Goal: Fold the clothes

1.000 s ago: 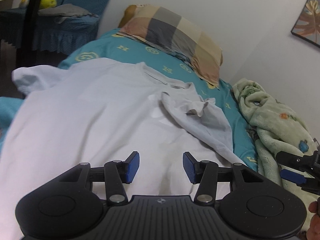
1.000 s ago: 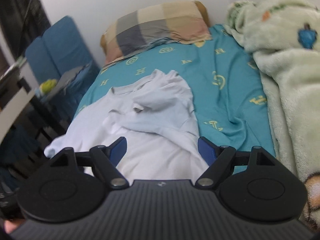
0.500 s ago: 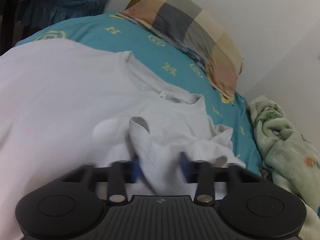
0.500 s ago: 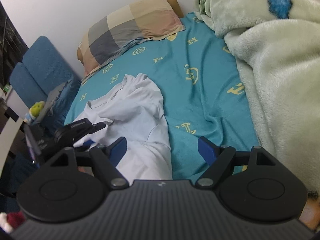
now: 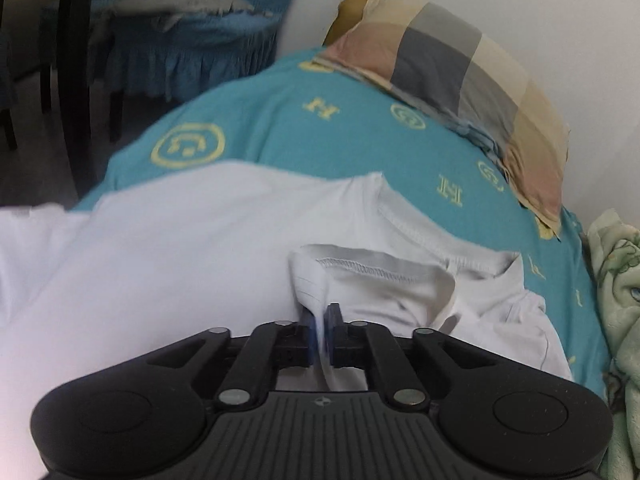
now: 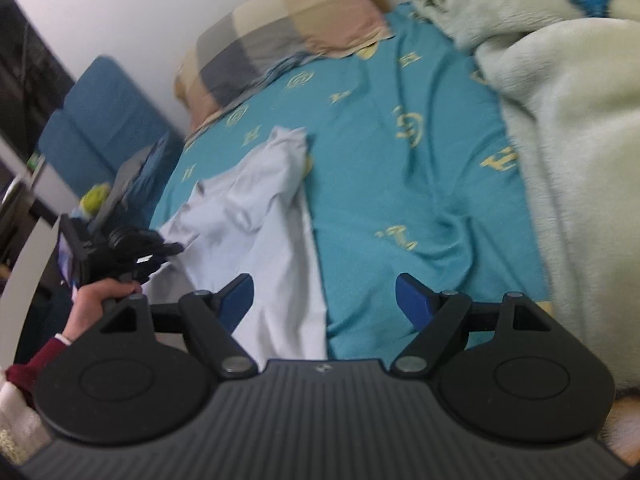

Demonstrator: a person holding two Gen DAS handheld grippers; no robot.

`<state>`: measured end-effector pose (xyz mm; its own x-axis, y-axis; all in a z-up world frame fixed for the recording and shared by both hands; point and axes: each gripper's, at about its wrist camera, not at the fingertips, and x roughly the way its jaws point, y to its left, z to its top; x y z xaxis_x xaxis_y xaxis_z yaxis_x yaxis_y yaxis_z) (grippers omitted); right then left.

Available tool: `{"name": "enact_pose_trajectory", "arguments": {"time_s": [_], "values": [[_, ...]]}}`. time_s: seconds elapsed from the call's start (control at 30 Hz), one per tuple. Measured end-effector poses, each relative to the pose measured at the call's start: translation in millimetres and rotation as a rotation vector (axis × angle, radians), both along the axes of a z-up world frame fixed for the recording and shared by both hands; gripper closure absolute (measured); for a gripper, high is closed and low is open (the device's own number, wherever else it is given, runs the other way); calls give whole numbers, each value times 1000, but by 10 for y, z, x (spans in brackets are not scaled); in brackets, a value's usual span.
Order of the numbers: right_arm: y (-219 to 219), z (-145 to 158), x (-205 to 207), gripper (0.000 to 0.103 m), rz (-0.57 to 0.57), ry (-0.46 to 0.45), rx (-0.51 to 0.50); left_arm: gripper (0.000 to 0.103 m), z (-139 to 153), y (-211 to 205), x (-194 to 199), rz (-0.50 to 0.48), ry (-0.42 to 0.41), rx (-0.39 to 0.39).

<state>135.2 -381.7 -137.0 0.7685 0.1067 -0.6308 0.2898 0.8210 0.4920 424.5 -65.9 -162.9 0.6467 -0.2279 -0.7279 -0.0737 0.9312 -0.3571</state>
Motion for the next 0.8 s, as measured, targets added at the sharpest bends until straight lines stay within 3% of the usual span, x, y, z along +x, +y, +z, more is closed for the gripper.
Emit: {"name": "enact_pose_trajectory", "arguments": {"time_s": [0.07, 0.1, 0.3, 0.43, 0.63, 0.8], "values": [[51, 11, 17, 23, 47, -4, -4, 69, 67, 42, -156, -18, -8, -25], [74, 22, 23, 23, 69, -7, -5, 66, 115, 56, -255, -30, -12, -28], [70, 115, -41, 23, 89, -36, -28, 60, 510, 54, -1379, -166, -38, -60], [24, 182, -181, 23, 69, -48, -19, 58, 623, -152, -2319, -301, -2, -83], [30, 382, -609, 23, 55, -77, -51, 56, 393, -616, -3520, -543, 93, -64], [85, 543, -1058, 23, 61, -131, -70, 57, 220, -861, -4022, -639, 84, -3]]}}
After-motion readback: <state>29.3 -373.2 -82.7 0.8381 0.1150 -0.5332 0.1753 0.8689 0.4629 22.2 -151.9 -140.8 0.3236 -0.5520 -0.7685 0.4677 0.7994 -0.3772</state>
